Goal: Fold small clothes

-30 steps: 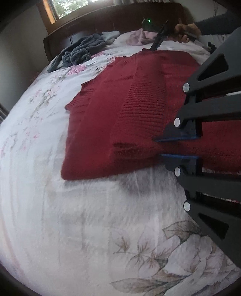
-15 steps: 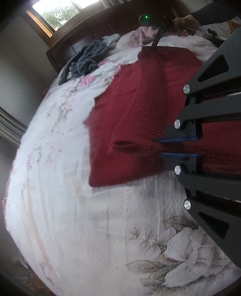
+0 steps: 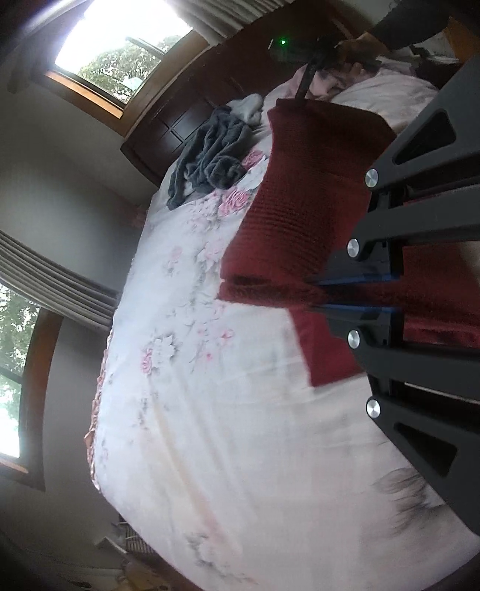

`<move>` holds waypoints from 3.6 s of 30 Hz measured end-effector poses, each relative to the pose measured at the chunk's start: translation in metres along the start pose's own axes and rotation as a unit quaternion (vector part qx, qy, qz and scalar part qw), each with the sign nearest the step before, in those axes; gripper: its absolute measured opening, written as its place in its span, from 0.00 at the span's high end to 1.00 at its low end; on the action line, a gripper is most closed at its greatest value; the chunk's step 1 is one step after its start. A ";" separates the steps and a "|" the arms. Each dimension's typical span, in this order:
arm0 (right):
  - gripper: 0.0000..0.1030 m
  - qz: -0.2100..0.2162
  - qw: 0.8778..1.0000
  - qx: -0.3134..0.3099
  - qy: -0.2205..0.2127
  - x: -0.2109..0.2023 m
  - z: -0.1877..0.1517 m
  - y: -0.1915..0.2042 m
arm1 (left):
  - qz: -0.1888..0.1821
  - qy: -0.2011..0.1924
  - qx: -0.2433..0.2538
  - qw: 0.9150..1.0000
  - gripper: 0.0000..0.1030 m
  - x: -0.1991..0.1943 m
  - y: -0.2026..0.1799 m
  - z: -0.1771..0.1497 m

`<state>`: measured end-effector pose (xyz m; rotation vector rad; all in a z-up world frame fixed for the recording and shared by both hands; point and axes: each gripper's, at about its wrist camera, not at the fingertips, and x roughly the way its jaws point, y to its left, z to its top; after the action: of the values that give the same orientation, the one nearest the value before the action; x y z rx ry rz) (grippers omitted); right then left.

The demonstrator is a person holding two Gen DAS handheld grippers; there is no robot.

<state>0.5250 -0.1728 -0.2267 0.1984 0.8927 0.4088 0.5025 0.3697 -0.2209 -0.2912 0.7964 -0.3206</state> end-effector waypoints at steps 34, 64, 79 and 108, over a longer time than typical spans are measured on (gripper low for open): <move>0.95 -0.092 0.985 0.066 0.130 0.181 0.062 -0.059 | 0.042 0.158 -0.150 0.975 0.93 0.204 0.100 0.053; 0.95 0.073 0.979 0.153 0.113 0.169 -0.009 -0.070 | 0.000 0.144 -0.111 0.983 0.97 0.186 0.081 -0.003; 0.92 0.169 0.961 0.135 0.171 0.135 -0.107 0.005 | -0.086 0.125 -0.088 0.985 0.95 0.112 0.037 -0.078; 0.50 -0.047 0.988 -0.091 0.113 0.040 -0.163 0.111 | -0.099 0.105 -0.257 0.956 0.28 0.020 0.092 -0.161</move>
<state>0.3890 -0.0554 -0.3183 -0.0598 1.0765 0.4272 0.4129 0.4248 -0.3749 -0.8416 1.0584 -0.3324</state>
